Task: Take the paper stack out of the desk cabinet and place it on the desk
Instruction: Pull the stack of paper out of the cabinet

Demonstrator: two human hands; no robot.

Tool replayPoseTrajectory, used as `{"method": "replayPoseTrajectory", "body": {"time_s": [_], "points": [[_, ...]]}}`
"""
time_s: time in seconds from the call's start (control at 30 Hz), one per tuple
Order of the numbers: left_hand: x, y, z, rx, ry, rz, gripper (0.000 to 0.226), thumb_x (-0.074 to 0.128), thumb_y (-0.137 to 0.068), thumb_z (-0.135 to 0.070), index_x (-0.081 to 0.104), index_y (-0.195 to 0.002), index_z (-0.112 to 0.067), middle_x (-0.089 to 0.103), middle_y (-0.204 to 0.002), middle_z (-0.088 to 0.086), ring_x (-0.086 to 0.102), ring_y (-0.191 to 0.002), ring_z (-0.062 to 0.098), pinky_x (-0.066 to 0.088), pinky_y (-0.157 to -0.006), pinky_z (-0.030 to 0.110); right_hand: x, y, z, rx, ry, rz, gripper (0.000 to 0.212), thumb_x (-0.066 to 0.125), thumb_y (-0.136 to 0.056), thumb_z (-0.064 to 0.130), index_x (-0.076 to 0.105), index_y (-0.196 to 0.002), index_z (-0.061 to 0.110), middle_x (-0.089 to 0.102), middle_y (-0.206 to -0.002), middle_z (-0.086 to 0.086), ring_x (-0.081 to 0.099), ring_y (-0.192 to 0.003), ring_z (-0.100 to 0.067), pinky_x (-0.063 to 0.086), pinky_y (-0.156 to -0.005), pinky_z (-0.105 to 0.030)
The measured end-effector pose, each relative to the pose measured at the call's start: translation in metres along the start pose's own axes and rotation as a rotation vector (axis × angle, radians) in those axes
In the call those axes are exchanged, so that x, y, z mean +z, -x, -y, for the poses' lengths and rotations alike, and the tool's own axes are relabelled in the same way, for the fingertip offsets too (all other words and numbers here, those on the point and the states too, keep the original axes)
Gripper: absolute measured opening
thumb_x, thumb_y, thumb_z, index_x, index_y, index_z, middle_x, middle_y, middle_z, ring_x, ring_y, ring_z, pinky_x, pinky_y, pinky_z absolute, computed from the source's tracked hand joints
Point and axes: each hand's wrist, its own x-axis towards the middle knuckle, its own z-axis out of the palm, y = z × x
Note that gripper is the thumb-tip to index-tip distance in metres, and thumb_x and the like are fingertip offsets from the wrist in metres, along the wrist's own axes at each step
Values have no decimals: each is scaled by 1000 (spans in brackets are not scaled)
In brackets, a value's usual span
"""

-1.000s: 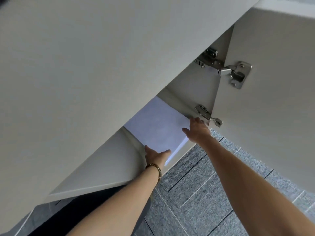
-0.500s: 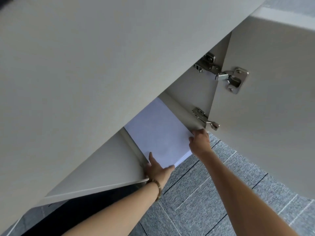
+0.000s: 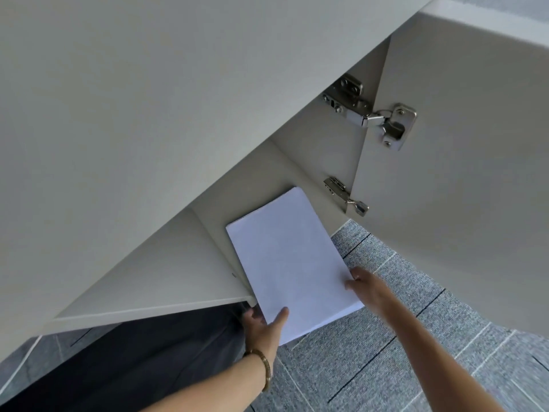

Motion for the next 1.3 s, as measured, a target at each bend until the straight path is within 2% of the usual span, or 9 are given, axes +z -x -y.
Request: {"method": "replayPoseTrajectory", "body": {"time_s": [0.07, 0.13, 0.3, 0.47, 0.63, 0.77, 0.97, 1.07, 1.3], "points": [[-4, -13, -3, -58, 4, -8, 49, 82, -79, -20, 56, -116, -1, 70, -112, 9, 67, -101, 25, 52, -84, 34, -1, -4, 7, 3, -39, 39, 44, 55, -91, 18, 49, -135, 13, 55, -134, -13, 52, -121, -32, 38, -99, -42], [-9, -23, -7, -113, -9, 65, 41, 82, -79, -32, 68, -108, -7, 75, -110, 11, 70, -102, 29, 56, -86, 39, -1, -12, 15, 4, -73, 46, 49, 60, -91, 24, 48, -137, 10, 53, -139, -12, 51, -125, -32, 37, -102, -40], [-17, -35, -15, -185, 45, 204, 36, 79, -82, -30, 68, -111, -11, 76, -108, 12, 71, -102, 29, 59, -87, 43, 2, -29, 29, -40, -36, 28, 52, 70, -78, 51, 60, -116, 17, 69, -113, -8, 66, -101, -27, 50, -96, -44], [-6, -33, -24, -218, 112, 391, 36, 75, -86, -27, 70, -119, -14, 76, -116, 11, 71, -110, 31, 53, -101, 50, 7, -30, 34, -89, 2, -14, 59, 78, -70, 48, 58, -115, 16, 70, -106, -6, 66, -95, -26, 53, -85, -39], [-8, -18, -32, -139, 31, 326, 28, 73, -87, -14, 70, -115, -10, 77, -110, 12, 72, -101, 31, 58, -90, 48, 7, -6, 39, -122, 57, -89, 46, 77, -74, 35, 57, -111, 14, 65, -98, -4, 62, -92, -26, 44, -71, -31], [-22, 9, -48, -97, -31, 316, 22, 72, -89, -15, 69, -110, -11, 76, -105, 11, 72, -98, 30, 59, -83, 43, 2, 29, 48, -135, 16, -116, 40, 79, -73, 28, 55, -103, 18, 65, -95, -5, 62, -87, -25, 47, -72, -31], [-52, 81, -87, -32, -101, 356, 18, 71, -88, -4, 68, -103, -13, 75, -102, 6, 71, -92, 26, 58, -76, 36, -16, 113, 69, -152, 4, -103, 47, 77, -77, 27, 53, -116, 15, 64, -101, -6, 61, -92, -25, 54, -76, -38], [-66, 122, -110, 40, -176, 369, 32, 78, -79, -8, 67, -109, -12, 74, -108, 6, 70, -100, 28, 58, -92, 45, -31, 161, 79, -175, 6, -133, 46, 77, -75, 32, 50, -111, 21, 63, -97, -2, 62, -87, -24, 57, -75, -47], [-104, 215, -165, 201, -395, 470, 69, 84, -58, -23, 66, -122, -2, 74, -115, 9, 71, -106, 28, 55, -99, 44, -53, 291, 111, -207, -12, -208, 59, 77, -73, 41, 52, -120, 14, 65, -111, -4, 62, -98, -26, 51, -81, -36]]}}
